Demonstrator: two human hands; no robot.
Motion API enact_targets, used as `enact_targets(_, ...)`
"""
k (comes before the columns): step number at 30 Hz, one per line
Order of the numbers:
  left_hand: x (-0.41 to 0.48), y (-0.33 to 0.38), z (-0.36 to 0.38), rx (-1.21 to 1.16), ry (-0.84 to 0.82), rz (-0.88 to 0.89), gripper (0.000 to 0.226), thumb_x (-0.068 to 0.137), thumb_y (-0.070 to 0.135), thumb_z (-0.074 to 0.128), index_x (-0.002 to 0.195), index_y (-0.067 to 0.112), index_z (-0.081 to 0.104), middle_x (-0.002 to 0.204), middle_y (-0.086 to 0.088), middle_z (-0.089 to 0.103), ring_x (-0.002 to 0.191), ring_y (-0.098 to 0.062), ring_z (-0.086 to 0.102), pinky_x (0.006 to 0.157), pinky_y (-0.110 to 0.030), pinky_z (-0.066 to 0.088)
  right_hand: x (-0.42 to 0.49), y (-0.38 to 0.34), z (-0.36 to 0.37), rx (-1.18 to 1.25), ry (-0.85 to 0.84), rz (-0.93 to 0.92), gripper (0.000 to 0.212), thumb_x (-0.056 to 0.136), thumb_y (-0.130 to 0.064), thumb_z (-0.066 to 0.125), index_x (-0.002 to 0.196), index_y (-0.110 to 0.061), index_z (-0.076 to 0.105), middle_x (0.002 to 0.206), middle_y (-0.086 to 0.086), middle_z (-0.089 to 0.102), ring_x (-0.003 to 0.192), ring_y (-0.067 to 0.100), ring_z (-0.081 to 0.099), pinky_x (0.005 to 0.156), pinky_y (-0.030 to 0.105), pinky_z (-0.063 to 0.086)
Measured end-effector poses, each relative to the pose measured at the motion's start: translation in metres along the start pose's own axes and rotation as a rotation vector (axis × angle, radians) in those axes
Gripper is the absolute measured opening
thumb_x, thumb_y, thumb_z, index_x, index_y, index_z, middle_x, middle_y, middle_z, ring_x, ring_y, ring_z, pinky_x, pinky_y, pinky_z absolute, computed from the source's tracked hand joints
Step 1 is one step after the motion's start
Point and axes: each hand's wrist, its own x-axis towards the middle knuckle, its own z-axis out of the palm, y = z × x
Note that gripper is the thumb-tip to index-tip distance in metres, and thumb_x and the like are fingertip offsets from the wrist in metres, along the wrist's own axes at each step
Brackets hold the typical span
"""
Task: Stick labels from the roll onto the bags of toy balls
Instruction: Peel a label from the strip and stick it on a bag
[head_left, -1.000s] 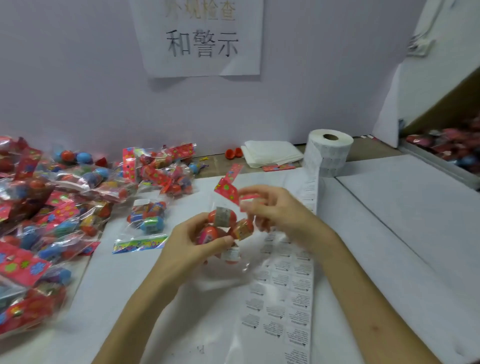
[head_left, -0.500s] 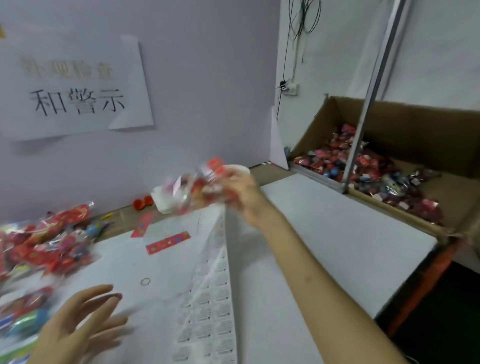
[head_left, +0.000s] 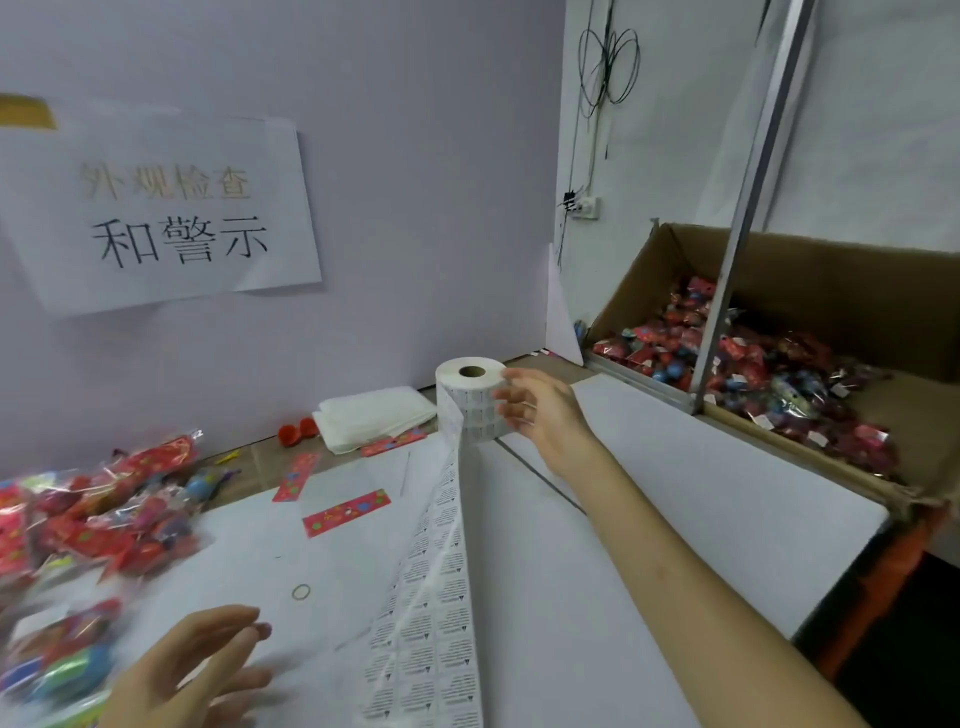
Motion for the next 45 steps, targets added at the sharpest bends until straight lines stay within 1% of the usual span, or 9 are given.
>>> enact_targets(5, -0.001, 0.001, -0.002, 0.059, 0.075, 0.043, 0.008, 0.095, 0.005, 0.067, 0.098, 0.009, 0.072, 0.084, -0.004, 0.079, 0.072, -0.035, 0.074, 0.067, -0.044, 0.059, -0.028, 0.001, 0.081, -0.272, -0.364, -0.132, 0.017, 0.099, -0.005, 0.053, 0.097, -0.012, 0.069, 0.081, 0.004, 0.071, 0.065, 0.018, 0.066, 0.063, 0.024, 0.053)
enact_targets(10, -0.001, -0.009, 0.002, 0.248, 0.150, 0.191, 0.017, 0.092, 0.001, 0.069, 0.087, 0.017, 0.072, 0.084, -0.004, 0.077, 0.060, -0.022, 0.073, 0.052, -0.021, 0.053, -0.034, 0.052, 0.150, -0.667, -0.573, -0.222, 0.019, 0.091, -0.007, 0.067, 0.106, -0.016, 0.073, 0.106, 0.002, 0.073, 0.093, 0.017, 0.067, 0.080, 0.031, 0.054)
enact_targets(15, -0.004, -0.014, 0.004, 0.333, 0.158, 0.261, 0.024, 0.090, 0.005, 0.067, 0.081, 0.026, 0.069, 0.081, 0.011, 0.073, 0.065, -0.023, 0.070, 0.067, -0.035, 0.058, -0.036, 0.108, 0.204, -1.063, -0.734, -0.354, 0.074, 0.089, -0.035, 0.076, 0.151, -0.019, 0.039, 0.153, 0.007, 0.043, 0.130, 0.025, 0.052, 0.103, 0.044, 0.049)
enact_targets(21, -0.002, -0.022, 0.008, 0.378, 0.204, 0.251, 0.024, 0.089, 0.006, 0.063, 0.077, 0.027, 0.067, 0.078, 0.010, 0.072, 0.071, -0.010, 0.067, 0.072, -0.030, 0.054, -0.057, 0.140, 0.289, -1.271, -0.833, -0.577, 0.122, 0.078, -0.064, 0.075, 0.162, -0.026, -0.004, 0.170, 0.003, -0.009, 0.156, 0.031, 0.007, 0.121, 0.059, 0.020)
enact_targets(24, -0.002, -0.021, 0.008, 0.386, 0.192, 0.250, 0.021, 0.088, 0.009, 0.061, 0.081, 0.027, 0.068, 0.077, 0.010, 0.072, 0.072, -0.010, 0.066, 0.066, -0.023, 0.050, -0.060, 0.145, 0.318, -1.304, -0.886, -0.490, 0.115, 0.082, -0.057, 0.076, 0.163, -0.025, 0.000, 0.170, 0.004, -0.010, 0.155, 0.034, 0.010, 0.120, 0.059, 0.026)
enact_targets(28, -0.001, -0.022, 0.005, 0.390, 0.186, 0.247, 0.014, 0.085, 0.010, 0.061, 0.081, 0.021, 0.069, 0.073, 0.008, 0.071, 0.068, -0.013, 0.065, 0.065, -0.032, 0.052, -0.063, 0.161, 0.320, -1.324, -0.806, -0.561, 0.075, 0.086, -0.019, 0.073, 0.151, -0.017, 0.036, 0.149, 0.014, 0.037, 0.135, 0.036, 0.041, 0.108, 0.049, 0.045)
enact_targets(32, -0.002, -0.020, 0.002, 0.336, 0.166, 0.229, 0.017, 0.087, 0.010, 0.060, 0.084, 0.023, 0.071, 0.076, 0.009, 0.072, 0.065, -0.010, 0.065, 0.065, -0.026, 0.051, -0.067, 0.158, 0.307, -1.365, -0.736, -0.688, 0.055, 0.087, -0.019, 0.068, 0.138, -0.017, 0.047, 0.130, 0.012, 0.050, 0.122, 0.033, 0.046, 0.099, 0.044, 0.048)
enact_targets(40, -0.001, -0.014, -0.005, 0.162, 0.218, 0.088, 0.017, 0.094, 0.014, 0.061, 0.098, 0.031, 0.063, 0.096, 0.010, 0.069, 0.078, -0.016, 0.072, 0.071, -0.039, 0.059, -0.065, 0.120, 0.215, -0.874, -0.719, -0.030, 0.017, 0.079, -0.007, 0.070, 0.074, -0.019, 0.059, 0.067, -0.001, 0.062, 0.056, 0.011, 0.060, 0.054, 0.025, 0.048)
enact_targets(45, -0.003, -0.001, -0.003, -0.129, 0.142, 0.000, 0.009, 0.099, 0.027, 0.066, 0.107, 0.023, 0.064, 0.105, -0.008, 0.073, 0.074, -0.023, 0.076, 0.068, -0.038, 0.063, -0.082, 0.095, 0.156, 0.073, -0.608, 0.357, 0.038, 0.085, -0.004, 0.049, 0.118, 0.007, 0.063, 0.117, 0.018, 0.073, 0.099, 0.028, 0.069, 0.076, 0.037, 0.053)
